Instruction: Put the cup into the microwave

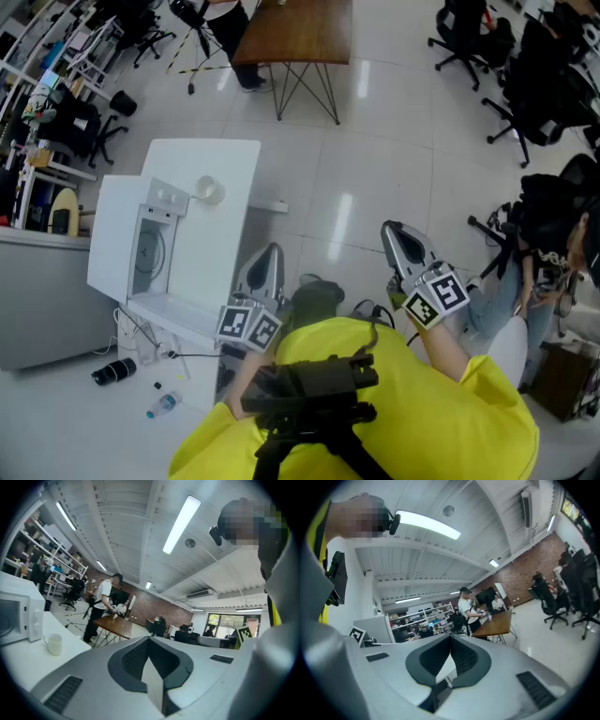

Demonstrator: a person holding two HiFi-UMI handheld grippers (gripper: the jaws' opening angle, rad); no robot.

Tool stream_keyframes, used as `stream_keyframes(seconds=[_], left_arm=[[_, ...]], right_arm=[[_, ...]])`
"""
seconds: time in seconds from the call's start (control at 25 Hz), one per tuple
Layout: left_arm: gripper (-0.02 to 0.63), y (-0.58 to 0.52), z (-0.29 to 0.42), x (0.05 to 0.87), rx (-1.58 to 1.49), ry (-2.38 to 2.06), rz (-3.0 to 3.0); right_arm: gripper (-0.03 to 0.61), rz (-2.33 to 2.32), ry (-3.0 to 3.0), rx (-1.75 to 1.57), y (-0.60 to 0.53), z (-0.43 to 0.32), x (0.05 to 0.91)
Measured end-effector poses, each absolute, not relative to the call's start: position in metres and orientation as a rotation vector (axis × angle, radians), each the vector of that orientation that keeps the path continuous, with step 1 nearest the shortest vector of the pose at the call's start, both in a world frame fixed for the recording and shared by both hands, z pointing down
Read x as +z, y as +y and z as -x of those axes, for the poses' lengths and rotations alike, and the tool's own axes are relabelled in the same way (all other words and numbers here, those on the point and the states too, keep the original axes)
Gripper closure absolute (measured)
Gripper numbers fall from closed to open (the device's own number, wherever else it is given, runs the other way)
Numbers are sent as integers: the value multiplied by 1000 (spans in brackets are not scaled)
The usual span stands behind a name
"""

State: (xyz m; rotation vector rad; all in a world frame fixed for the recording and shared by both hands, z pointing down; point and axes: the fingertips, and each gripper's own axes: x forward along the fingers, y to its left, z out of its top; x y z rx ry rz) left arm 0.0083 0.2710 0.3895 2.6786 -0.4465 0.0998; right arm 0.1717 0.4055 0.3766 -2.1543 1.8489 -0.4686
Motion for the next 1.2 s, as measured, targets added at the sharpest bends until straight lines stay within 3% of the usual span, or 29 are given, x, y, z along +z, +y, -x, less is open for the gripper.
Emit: stream_keyframes(seconds=[0.56,0.92,0.96,1.08,1.12,1.2], left_arm=[[614,51,35,406,-10,-990,-2560],[614,-11,55,484,292,-1271,-2528],[597,-17,56,500,317,-1287,-2516],[278,-31,47,563,416,-1245,-2465],[216,-36,43,586,457,-1236,-2444],[150,-49,33,630,504,-1231,-2403]], right_arm=[[572,1820,2416,-359,104,-145,359],[572,1603,2667,-633,-21,-121,420],[572,1565,2707,-665,-33,-118,425],[572,1432,2819,-672,-64,-105,429],[572,1399,2842,-661,-73,-102,430],[572,1359,2858,-665,-88,-100,434]])
